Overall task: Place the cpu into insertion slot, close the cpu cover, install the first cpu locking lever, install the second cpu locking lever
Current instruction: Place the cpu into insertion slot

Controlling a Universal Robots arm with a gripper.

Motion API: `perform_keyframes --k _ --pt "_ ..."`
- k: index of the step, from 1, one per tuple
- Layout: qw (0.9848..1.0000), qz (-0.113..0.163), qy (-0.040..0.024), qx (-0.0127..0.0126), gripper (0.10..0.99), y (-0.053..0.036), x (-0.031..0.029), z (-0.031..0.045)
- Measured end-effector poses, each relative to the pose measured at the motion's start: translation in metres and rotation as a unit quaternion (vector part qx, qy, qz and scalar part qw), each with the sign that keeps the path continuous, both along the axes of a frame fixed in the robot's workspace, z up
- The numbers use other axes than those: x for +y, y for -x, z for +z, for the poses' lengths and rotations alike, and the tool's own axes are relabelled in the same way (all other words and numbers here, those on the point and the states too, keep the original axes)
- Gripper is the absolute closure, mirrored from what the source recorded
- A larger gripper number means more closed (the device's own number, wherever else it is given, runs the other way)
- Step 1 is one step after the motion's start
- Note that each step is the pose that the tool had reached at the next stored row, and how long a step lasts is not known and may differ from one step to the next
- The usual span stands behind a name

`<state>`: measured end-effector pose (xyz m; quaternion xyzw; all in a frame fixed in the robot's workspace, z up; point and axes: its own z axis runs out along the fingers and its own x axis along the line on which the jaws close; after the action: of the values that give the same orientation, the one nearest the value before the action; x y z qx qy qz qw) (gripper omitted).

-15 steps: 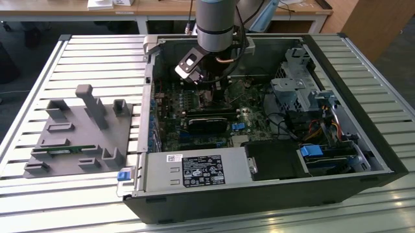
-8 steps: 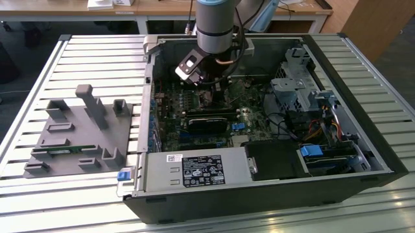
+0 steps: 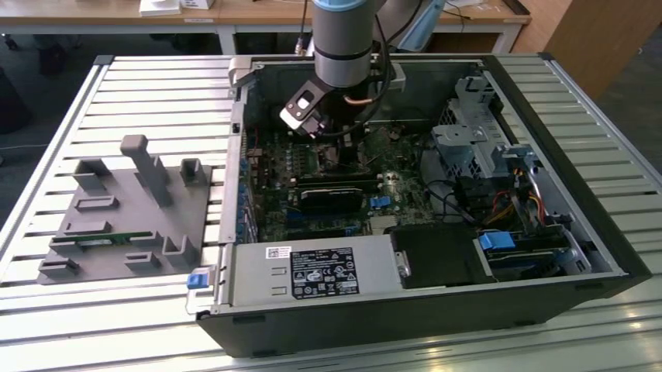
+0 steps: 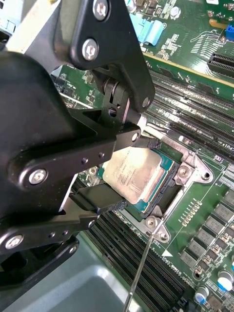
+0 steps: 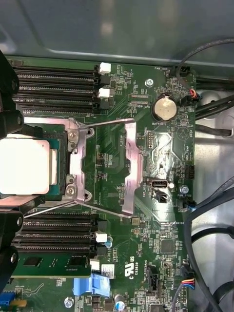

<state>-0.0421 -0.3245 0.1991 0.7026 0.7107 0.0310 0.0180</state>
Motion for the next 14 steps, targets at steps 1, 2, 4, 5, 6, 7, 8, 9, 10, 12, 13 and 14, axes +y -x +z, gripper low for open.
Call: perform_keyframes --k 1,2,4,5,6,7,8,9,10,12,13,14 --pt "1.0 0.0 -0.0001 -0.0001 0.545 -0.0003 0.0002 -0.0002" --pt "1.0 0.0 -0.0002 -0.0001 0.545 -0.0007 0.0003 -0.0004" --pt "1.0 0.0 -0.0001 0.0 0.545 -0.0013 0.0005 -0.001" --pt "1.0 0.0 -0.0001 0.0 0.545 -0.0014 0.0006 -0.0014" --pt "1.0 0.0 -0.0001 0.0001 0.545 -0.0015 0.0007 -0.002" --pt "1.0 0.0 -0.0001 0.0002 0.545 -0.0015 0.0009 -0.0027" --pt "1.0 0.0 -0.0001 0.0003 0.545 -0.0015 0.0011 -0.0035" --pt "1.0 0.0 -0.0001 0.0003 0.545 -0.0015 0.0014 -0.0041" --pt "1.0 0.0 -0.0001 0.0003 0.545 -0.0015 0.0015 -0.0046" --pt "1.0 0.0 0.0 0.0004 0.545 -0.0015 0.0019 -0.0055" --pt "1.0 0.0 0.0001 0.0006 0.545 -0.0015 0.0019 -0.0059" --pt "1.0 0.0 0.0002 0.0007 0.545 -0.0015 0.002 -0.0064"
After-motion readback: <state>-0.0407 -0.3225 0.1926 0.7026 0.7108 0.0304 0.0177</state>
